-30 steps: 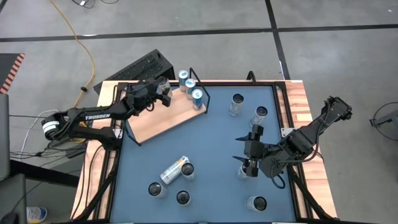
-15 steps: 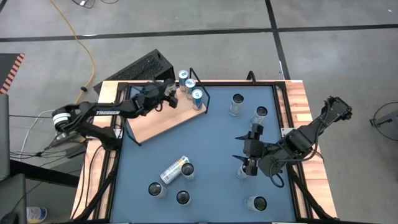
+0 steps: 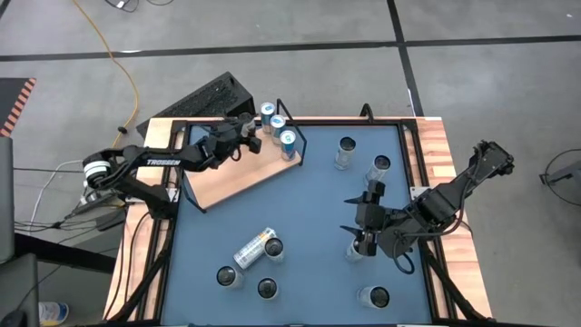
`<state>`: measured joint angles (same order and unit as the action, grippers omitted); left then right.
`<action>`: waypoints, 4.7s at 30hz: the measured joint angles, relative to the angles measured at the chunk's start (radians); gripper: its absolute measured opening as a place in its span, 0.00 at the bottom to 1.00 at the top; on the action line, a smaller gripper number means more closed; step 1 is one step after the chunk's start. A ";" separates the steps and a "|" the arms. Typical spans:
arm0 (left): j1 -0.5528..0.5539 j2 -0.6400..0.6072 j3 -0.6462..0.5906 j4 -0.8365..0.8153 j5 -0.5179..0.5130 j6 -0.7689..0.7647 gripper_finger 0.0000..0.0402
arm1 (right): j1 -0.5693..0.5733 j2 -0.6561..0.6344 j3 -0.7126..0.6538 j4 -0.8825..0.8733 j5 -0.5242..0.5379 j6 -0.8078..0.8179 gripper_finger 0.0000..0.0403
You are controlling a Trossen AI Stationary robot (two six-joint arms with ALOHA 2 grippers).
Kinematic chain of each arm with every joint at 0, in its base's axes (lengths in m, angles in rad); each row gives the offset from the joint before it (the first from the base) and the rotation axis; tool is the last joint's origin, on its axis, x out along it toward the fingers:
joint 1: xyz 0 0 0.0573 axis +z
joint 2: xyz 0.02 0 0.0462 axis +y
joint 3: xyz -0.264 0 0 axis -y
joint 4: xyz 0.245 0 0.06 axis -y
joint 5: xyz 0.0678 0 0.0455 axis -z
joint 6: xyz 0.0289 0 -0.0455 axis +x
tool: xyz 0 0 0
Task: Place canned beverage on shelf
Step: Put the top right white and yellow soda can on the shelf
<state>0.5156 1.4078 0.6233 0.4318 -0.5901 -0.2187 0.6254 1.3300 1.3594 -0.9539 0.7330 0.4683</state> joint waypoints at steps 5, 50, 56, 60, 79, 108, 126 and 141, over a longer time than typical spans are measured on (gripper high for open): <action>0.000 0.035 0.001 0.055 -0.001 0.001 0.64 | 0.000 0.000 0.000 0.004 0.000 0.003 0.73; -0.002 0.033 -0.001 0.096 0.009 -0.022 0.64 | 0.000 0.000 0.000 0.005 0.000 0.022 0.73; -0.002 0.033 -0.001 0.078 0.033 -0.022 0.66 | 0.000 0.000 0.000 0.004 0.000 0.022 0.73; -0.002 0.033 -0.001 0.077 0.036 -0.023 0.67 | 0.000 0.000 0.000 0.004 -0.001 0.022 0.73; -0.002 0.032 -0.001 0.078 0.051 -0.006 0.78 | 0.000 0.000 0.000 0.004 -0.003 0.022 0.73; -0.015 -0.018 0.080 -0.040 -0.043 0.088 0.78 | 0.031 0.000 0.000 0.004 -0.031 0.022 0.73; -0.015 -0.018 0.080 -0.060 -0.016 0.116 0.78 | 0.030 0.000 0.000 0.004 -0.031 0.056 0.73; -0.018 -0.017 0.129 -0.123 -0.019 0.125 0.89 | 0.030 0.000 0.000 0.004 -0.036 0.056 0.73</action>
<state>0.4973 1.3911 0.7523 0.3089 -0.6090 -0.0937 0.6552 1.3300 1.3594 -0.9497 0.6971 0.5240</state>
